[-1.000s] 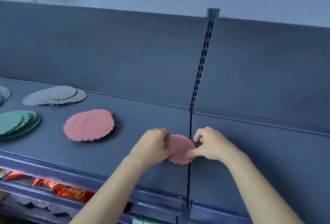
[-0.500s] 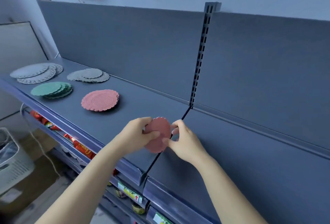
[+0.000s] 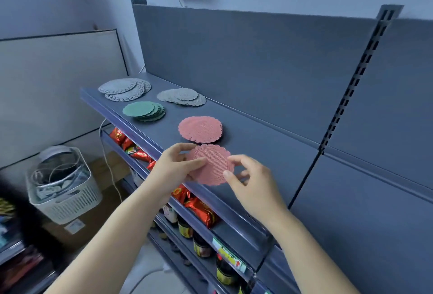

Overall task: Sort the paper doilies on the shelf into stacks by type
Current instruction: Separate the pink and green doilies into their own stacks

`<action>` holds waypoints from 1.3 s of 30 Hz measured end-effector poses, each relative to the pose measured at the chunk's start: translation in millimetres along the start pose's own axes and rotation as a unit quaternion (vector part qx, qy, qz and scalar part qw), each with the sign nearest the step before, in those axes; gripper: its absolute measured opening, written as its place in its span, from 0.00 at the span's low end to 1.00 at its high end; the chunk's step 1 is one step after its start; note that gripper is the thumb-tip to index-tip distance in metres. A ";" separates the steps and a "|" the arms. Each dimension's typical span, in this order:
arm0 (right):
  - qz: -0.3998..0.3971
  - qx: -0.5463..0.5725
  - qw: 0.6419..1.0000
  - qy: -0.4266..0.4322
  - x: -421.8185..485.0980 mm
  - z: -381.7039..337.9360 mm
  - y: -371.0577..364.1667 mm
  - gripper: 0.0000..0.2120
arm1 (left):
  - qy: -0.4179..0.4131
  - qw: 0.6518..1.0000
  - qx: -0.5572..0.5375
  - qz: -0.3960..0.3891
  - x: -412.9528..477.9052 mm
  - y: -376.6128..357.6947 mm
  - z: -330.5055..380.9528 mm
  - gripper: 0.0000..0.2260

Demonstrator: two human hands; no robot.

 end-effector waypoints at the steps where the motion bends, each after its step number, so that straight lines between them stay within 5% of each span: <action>1: -0.005 -0.009 1.000 0.002 4.9 -6.3 -12.0 0.14 | -0.007 1.000 0.011 0.010 9.5 12.8 -0.2 0.17; 6: -0.001 -0.048 0.998 -0.029 39.7 -33.6 -61.6 0.19 | -0.080 0.987 0.136 0.018 61.7 64.6 14.5 0.19; 12: 0.053 -0.110 0.990 -0.069 77.4 -51.7 -77.1 0.21 | -0.170 0.939 0.292 -0.066 115.9 70.9 36.8 0.26; 19: 0.028 -0.175 0.976 -0.123 116.2 -23.3 -75.1 0.25 | -0.227 0.907 0.346 -0.080 161.5 41.0 44.6 0.25; 26: -0.042 -0.219 0.960 -0.171 148.1 24.1 -73.6 0.15 | -0.117 0.919 0.355 -0.124 211.2 23.2 17.9 0.23; 33: -0.032 -0.204 0.964 -0.165 160.9 31.1 -67.3 0.24 | -0.025 0.922 0.360 -0.141 234.6 22.3 11.3 0.43; 39: -0.025 -0.235 0.953 -0.191 168.2 18.3 -60.4 0.30 | -0.046 0.901 0.402 -0.155 235.6 19.3 15.3 0.38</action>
Point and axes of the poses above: each hand's wrist, its own x-axis towards the middle knuckle, its own y-axis out of the back of the hand, z = x × y, the point moved 9 cm from there along x, towards the middle knuckle, and after that the axes turned 2 degrees about z, right-handed, at the moved point
